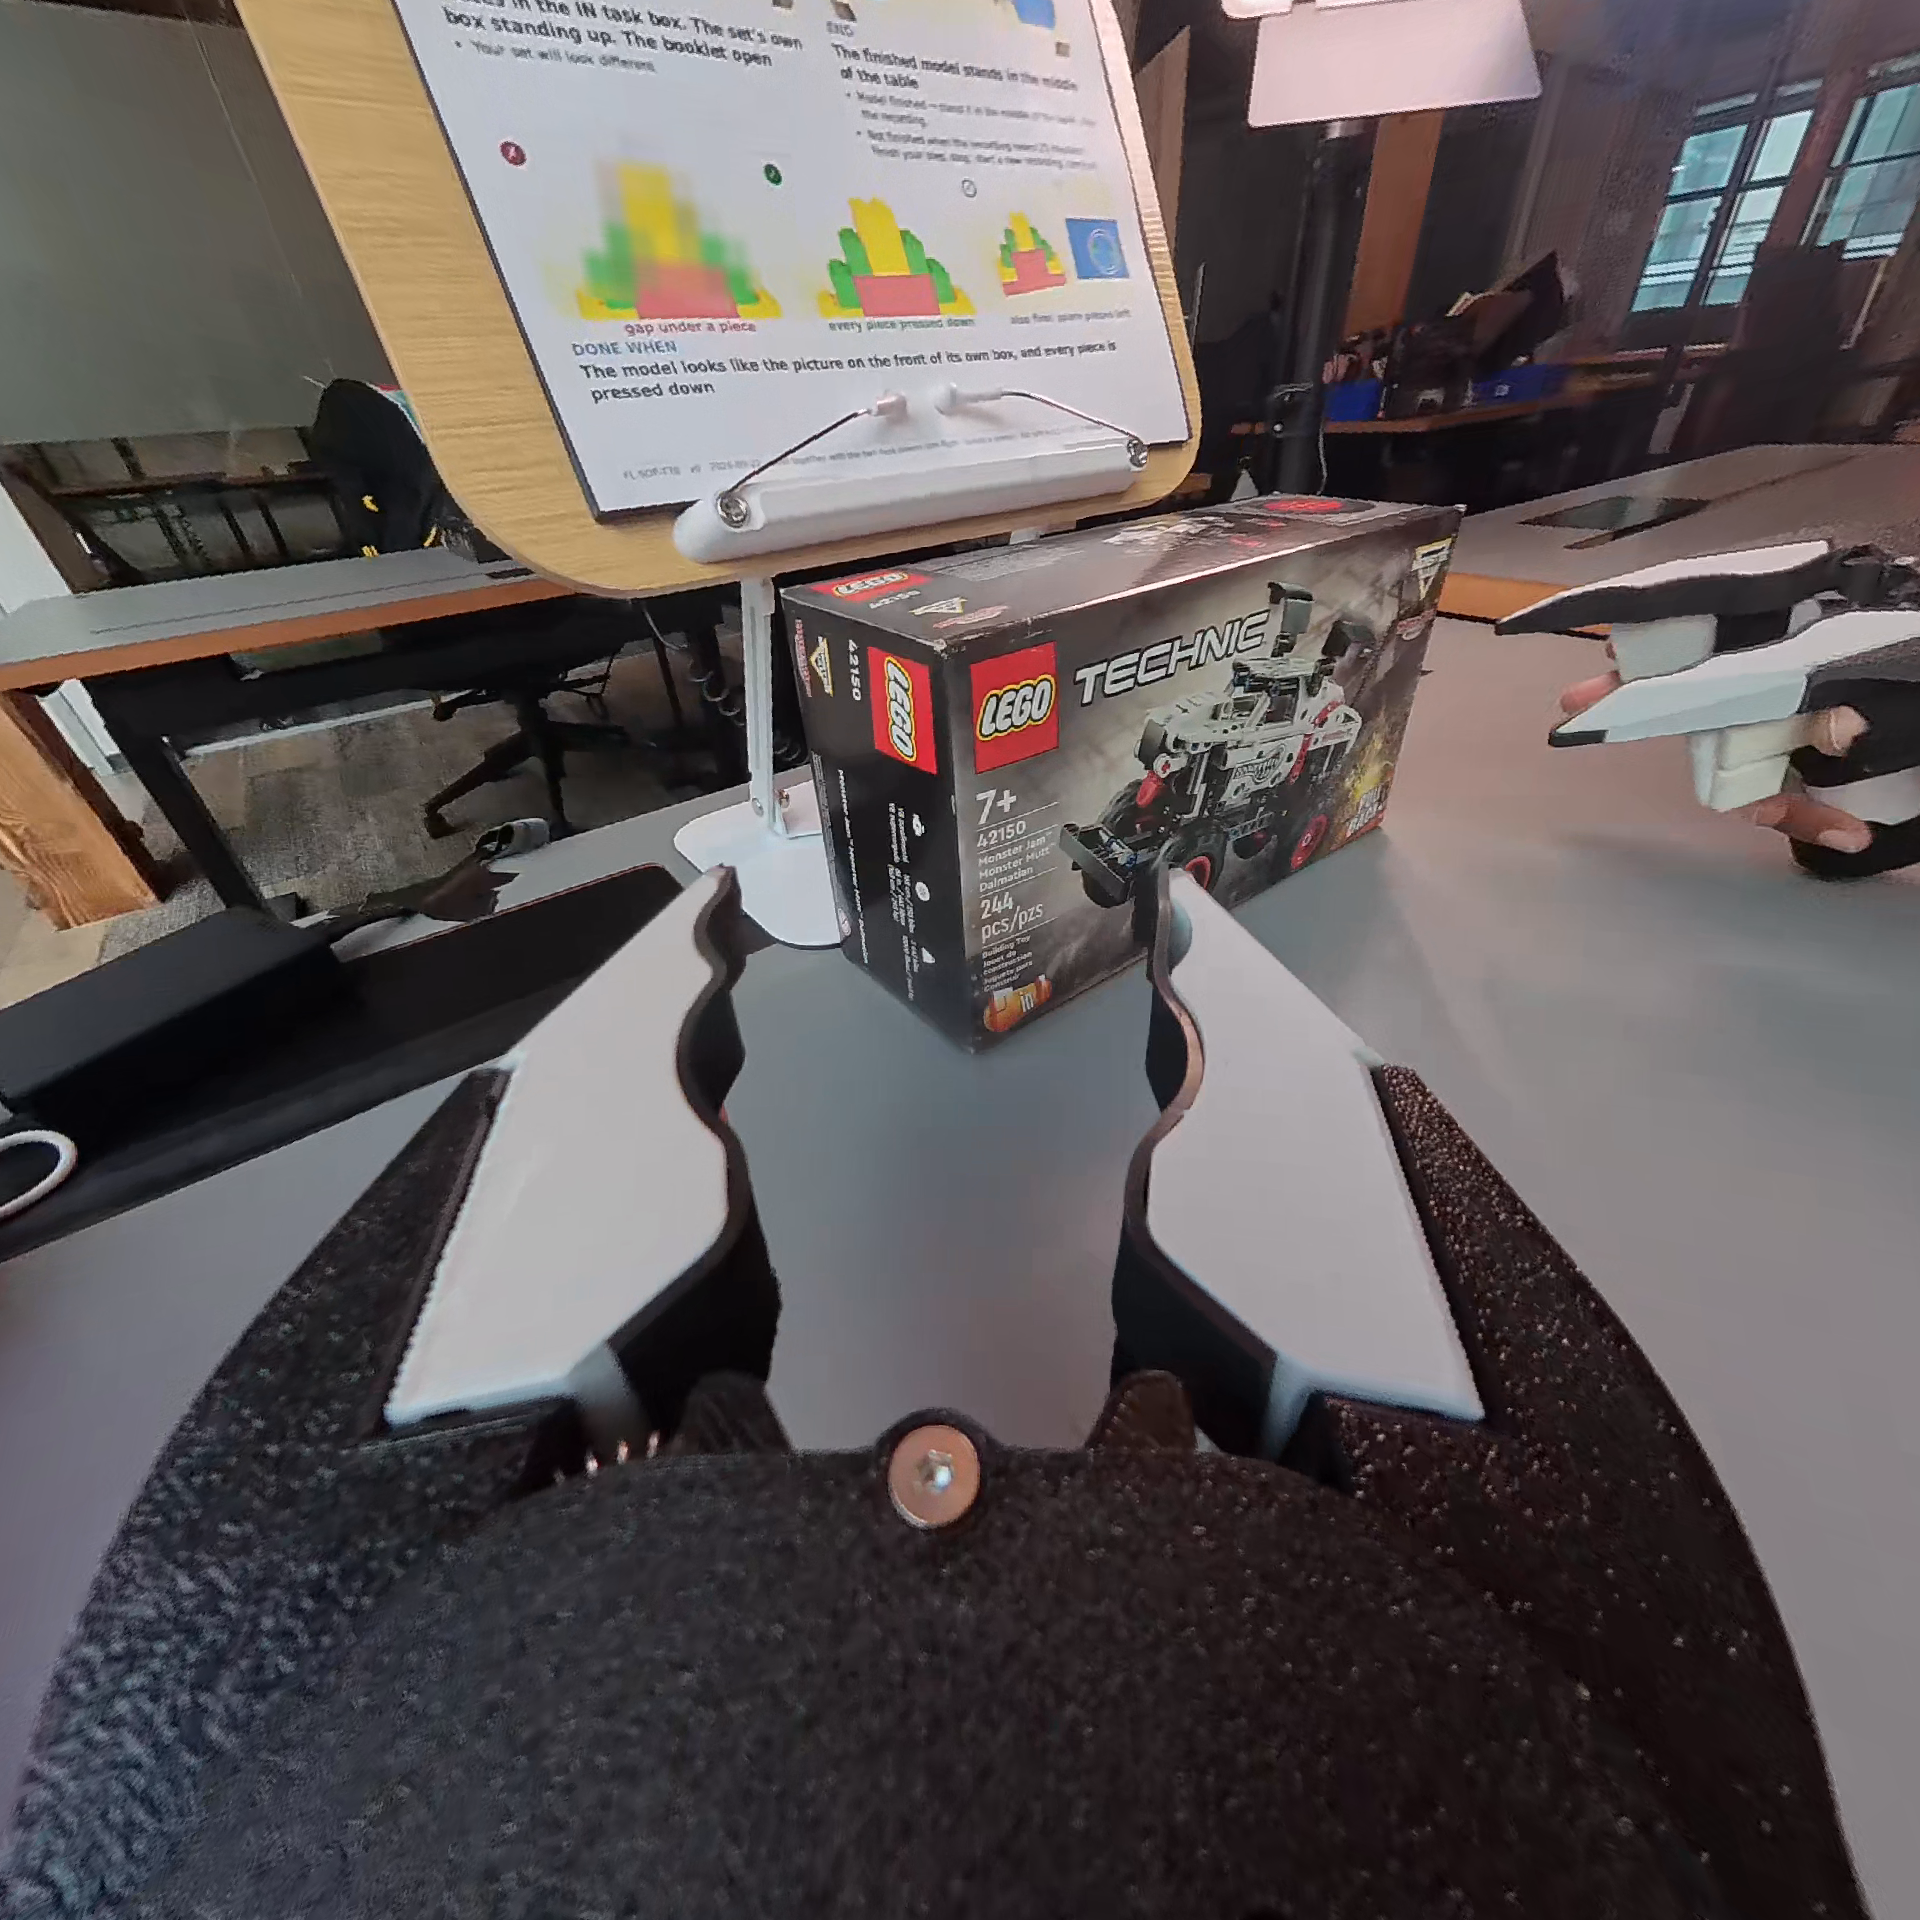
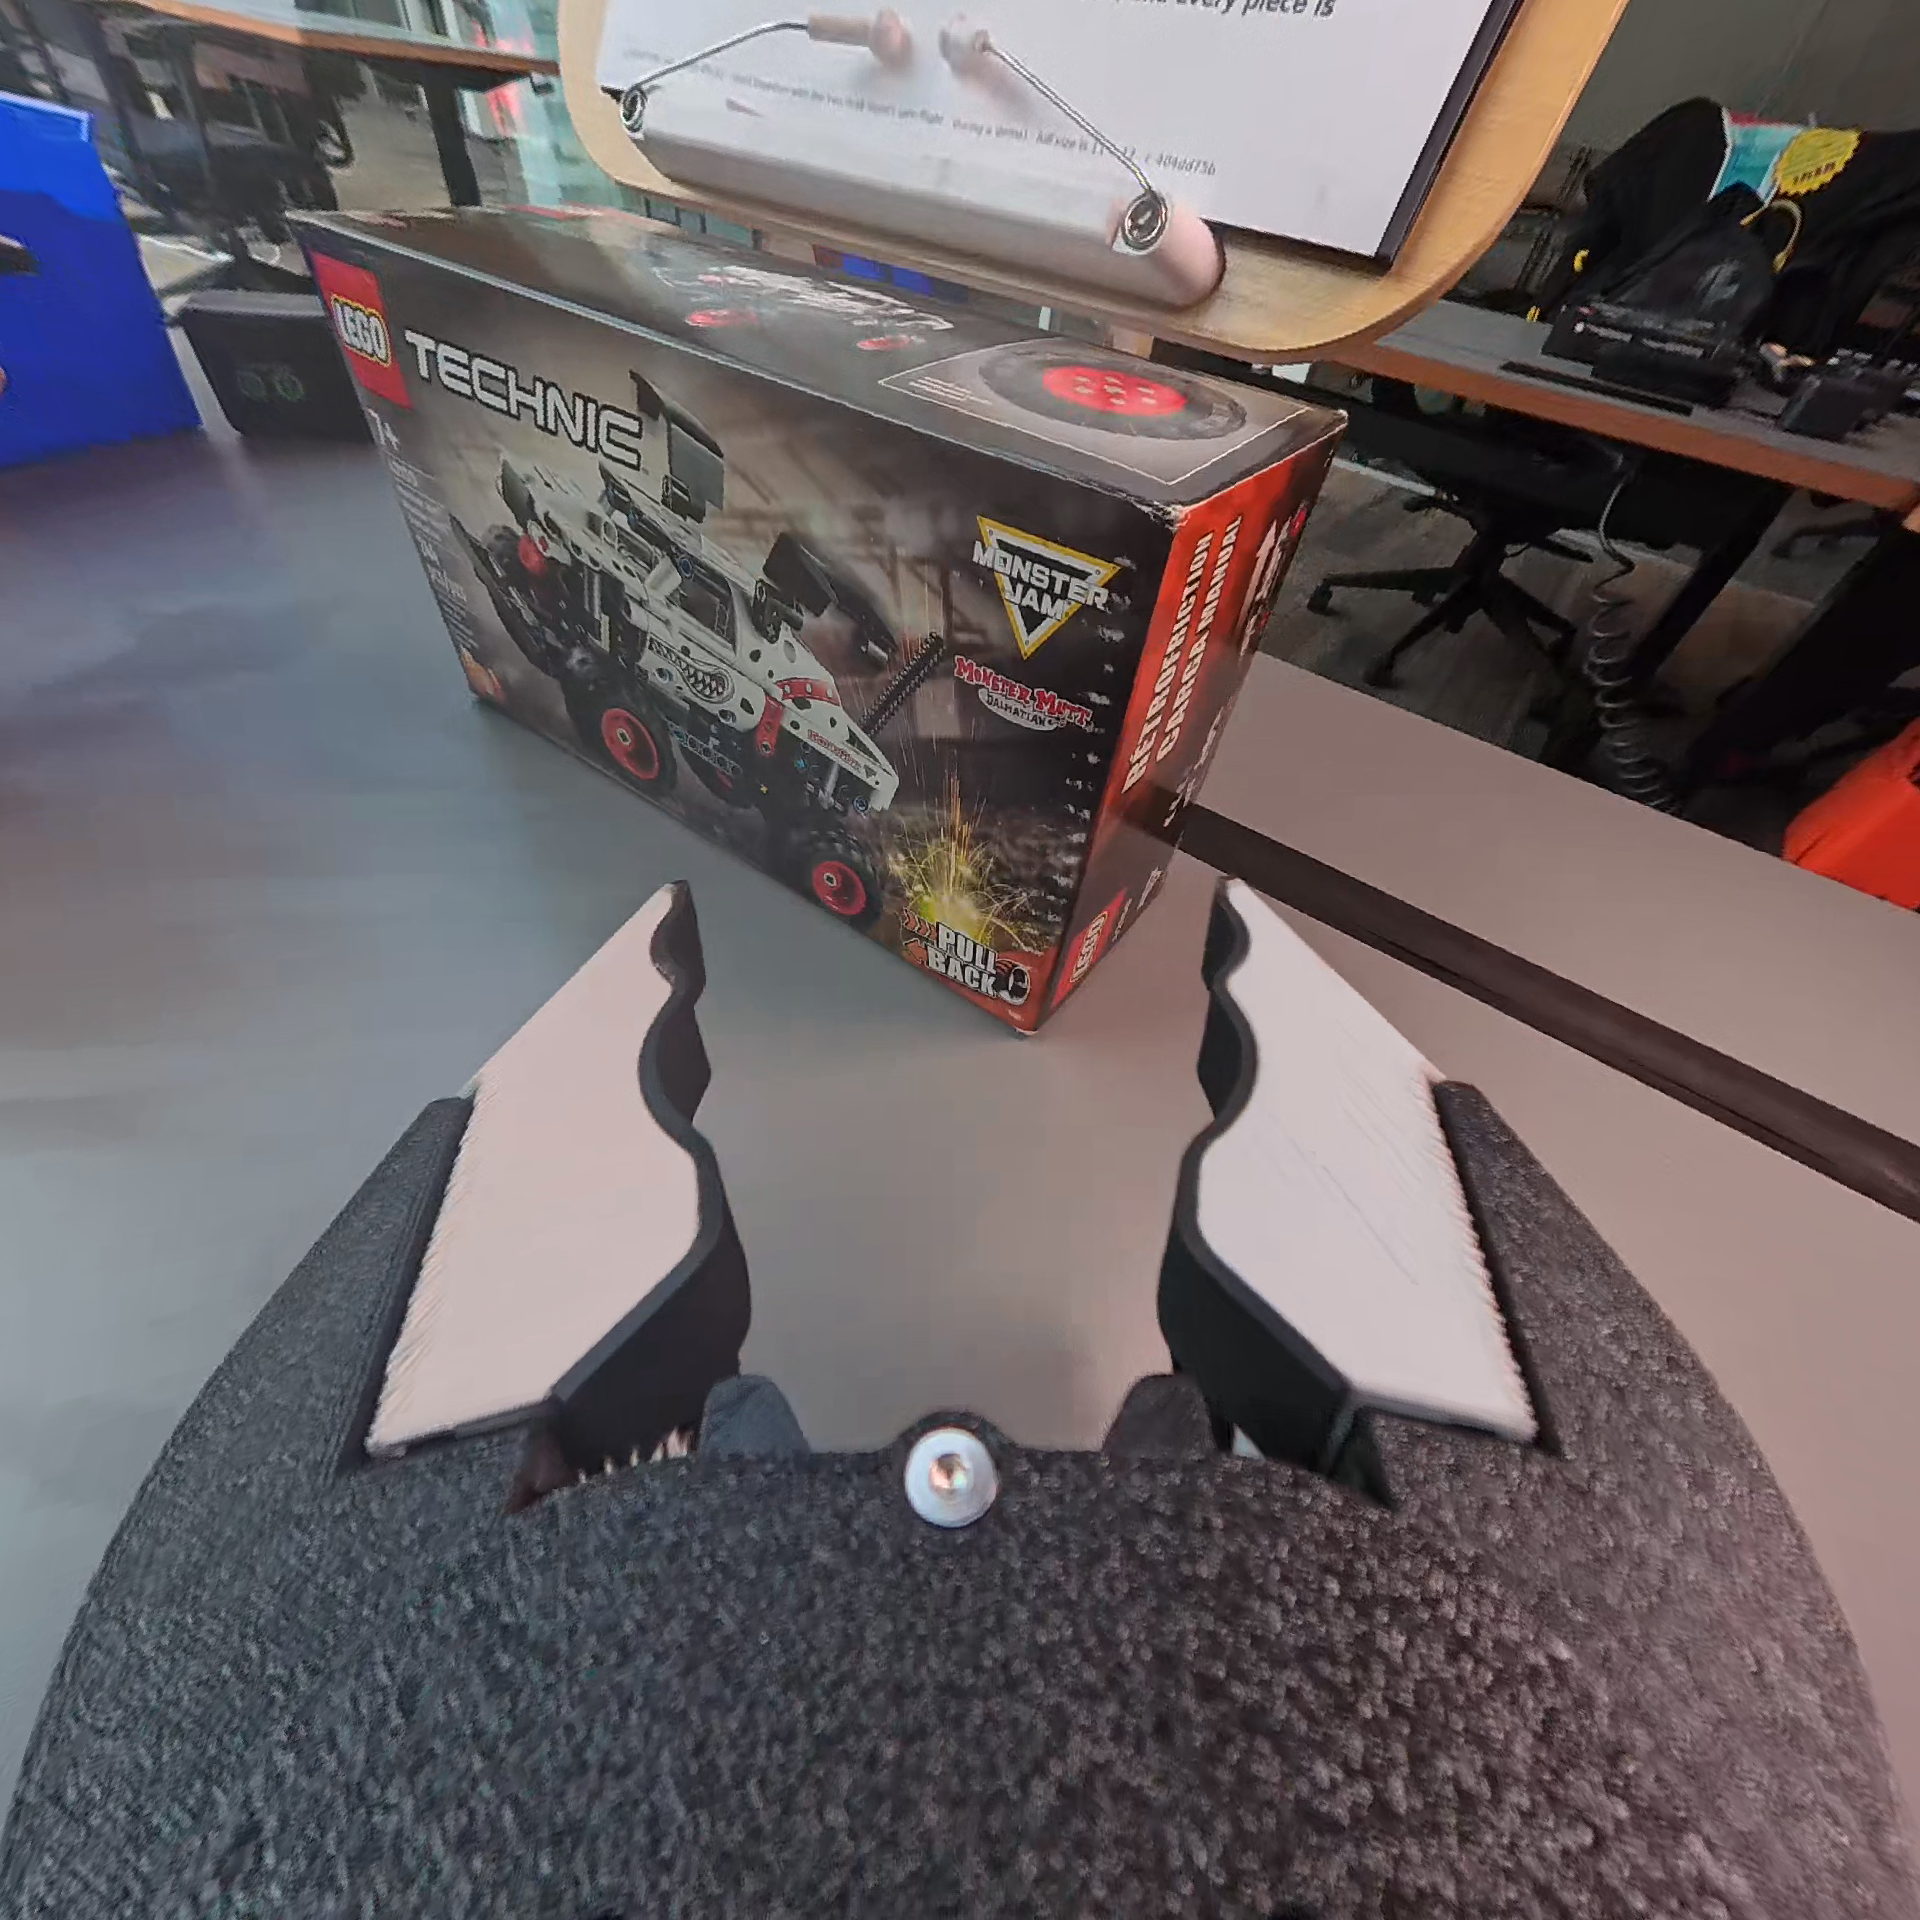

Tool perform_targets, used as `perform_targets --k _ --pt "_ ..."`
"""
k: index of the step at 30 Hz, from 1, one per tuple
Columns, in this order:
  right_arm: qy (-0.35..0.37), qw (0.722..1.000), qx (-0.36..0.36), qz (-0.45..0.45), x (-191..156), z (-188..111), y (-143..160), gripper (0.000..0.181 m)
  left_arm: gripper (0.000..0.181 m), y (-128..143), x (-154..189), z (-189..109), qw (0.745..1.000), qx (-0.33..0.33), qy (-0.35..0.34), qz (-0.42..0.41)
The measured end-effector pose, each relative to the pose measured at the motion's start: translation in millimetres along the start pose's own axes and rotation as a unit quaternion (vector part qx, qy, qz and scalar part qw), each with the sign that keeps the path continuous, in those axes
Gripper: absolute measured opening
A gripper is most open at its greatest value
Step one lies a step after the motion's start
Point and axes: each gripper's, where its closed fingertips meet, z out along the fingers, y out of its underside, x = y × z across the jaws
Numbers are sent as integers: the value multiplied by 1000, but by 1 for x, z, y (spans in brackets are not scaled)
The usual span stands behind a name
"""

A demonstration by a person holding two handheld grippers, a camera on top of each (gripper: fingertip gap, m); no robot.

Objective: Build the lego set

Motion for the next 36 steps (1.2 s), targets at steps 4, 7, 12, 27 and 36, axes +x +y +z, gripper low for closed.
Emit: perform_targets --k 4,7,12,27,36 --pt "-18 1000 7 -20 -7 -6 -8 114 106 5 11 2 999 -23 25 0" --pt "-24 999 12 -38 -16 -11 -18 120 117 14 15 6 998 -53 23 6" --pt "-25 999 16 -35 -22 -11 -20 120 115 19 19 6 998 -64 21 20" --pt "2 1000 19 6 -2 -15 -4 105 100 11 9 -6 999 -36 5 2" --pt "-45 997 68 -2 -38 -11 -35 101 100 8 23 2 998 -39 26 36"
